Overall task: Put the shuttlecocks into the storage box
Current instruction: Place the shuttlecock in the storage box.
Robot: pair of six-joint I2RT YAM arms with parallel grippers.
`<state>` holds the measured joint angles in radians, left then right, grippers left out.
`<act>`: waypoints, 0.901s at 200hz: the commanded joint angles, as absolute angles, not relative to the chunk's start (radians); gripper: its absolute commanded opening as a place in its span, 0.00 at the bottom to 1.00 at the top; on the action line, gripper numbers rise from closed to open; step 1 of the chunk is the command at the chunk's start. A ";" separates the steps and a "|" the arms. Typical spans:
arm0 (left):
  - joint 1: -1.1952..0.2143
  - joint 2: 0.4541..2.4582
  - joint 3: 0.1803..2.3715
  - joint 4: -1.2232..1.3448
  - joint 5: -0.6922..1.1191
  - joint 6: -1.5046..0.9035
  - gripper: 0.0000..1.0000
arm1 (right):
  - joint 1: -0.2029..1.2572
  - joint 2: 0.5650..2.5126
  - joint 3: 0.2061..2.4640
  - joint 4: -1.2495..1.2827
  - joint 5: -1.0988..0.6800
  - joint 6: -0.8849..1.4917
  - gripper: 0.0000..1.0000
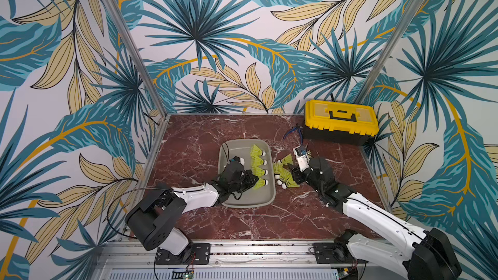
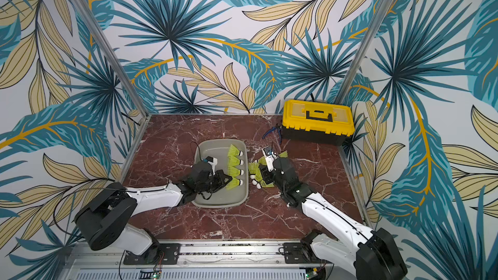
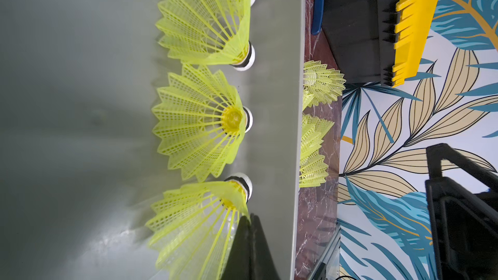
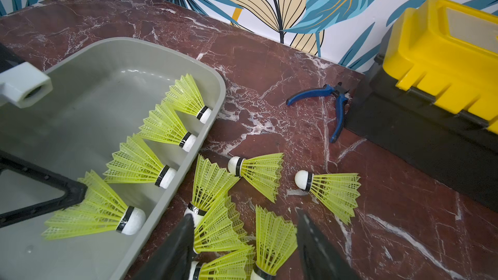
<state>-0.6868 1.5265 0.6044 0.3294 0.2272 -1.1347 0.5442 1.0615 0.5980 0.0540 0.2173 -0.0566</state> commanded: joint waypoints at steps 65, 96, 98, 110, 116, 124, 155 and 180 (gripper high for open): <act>-0.682 1.573 0.600 0.362 0.215 -1.114 0.00 | 0.545 1.071 0.577 0.038 0.234 -0.058 0.61; -0.673 1.575 0.600 0.357 0.213 -1.109 0.01 | 0.545 1.070 0.577 0.038 0.235 -0.058 0.61; -0.672 1.574 0.600 0.356 0.212 -1.109 0.01 | 0.545 1.070 0.577 0.038 0.235 -0.059 0.61; -0.673 1.575 0.602 0.356 0.218 -1.106 0.05 | 0.546 1.070 0.577 0.035 0.235 -0.057 0.61; -0.673 1.574 0.603 0.354 0.217 -1.105 0.09 | 0.545 1.070 0.577 0.034 0.235 -0.058 0.61; -0.673 1.574 0.604 0.353 0.217 -1.105 0.12 | 0.546 1.070 0.576 0.033 0.236 -0.057 0.61; -0.671 1.572 0.607 0.351 0.225 -1.103 0.23 | 0.546 1.069 0.574 0.028 0.239 -0.054 0.61; -0.672 1.565 0.607 0.344 0.222 -1.097 0.32 | 0.545 1.070 0.573 0.026 0.242 -0.053 0.61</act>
<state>-0.6769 1.5696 0.6044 0.3431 0.2241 -1.1133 0.5442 1.0660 0.5980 0.0463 0.2249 -0.0566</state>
